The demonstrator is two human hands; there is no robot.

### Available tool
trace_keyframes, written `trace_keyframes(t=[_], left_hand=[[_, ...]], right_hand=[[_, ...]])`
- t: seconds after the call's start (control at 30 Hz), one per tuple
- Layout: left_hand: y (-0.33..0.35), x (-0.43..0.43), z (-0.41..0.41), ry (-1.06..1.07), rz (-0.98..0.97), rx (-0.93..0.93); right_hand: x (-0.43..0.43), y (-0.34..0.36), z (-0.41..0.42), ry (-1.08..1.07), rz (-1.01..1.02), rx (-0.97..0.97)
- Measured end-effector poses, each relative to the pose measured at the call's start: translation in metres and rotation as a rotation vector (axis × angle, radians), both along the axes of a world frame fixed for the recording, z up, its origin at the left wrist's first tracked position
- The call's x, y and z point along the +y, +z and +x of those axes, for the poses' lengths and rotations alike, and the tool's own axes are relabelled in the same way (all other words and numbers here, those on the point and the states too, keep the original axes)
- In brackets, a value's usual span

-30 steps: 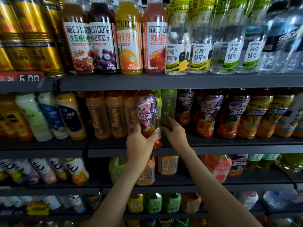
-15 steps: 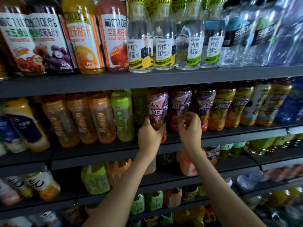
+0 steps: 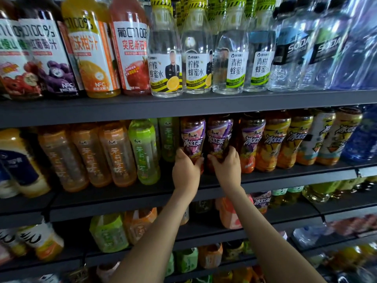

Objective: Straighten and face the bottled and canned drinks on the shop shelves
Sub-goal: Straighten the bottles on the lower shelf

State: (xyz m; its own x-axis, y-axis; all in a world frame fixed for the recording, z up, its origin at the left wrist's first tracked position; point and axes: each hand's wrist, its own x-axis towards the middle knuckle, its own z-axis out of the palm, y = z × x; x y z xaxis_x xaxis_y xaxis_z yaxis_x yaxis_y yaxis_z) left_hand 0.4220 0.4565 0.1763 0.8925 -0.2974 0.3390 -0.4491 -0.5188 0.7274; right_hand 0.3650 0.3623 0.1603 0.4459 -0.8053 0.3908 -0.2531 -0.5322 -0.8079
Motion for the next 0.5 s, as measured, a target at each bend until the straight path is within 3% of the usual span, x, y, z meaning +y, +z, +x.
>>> trace_keyframes(t=[0.4, 0.5], left_hand=[[-0.010, -0.011, -0.008, 0.004, -0.129, -0.029], [-0.014, -0.018, -0.029, 0.046, -0.218, -0.192]], right_hand=[[-0.019, 0.003, -0.014, 0.191, -0.024, 0.059], [-0.021, -0.003, -0.029, 0.118, -0.117, 0.019]])
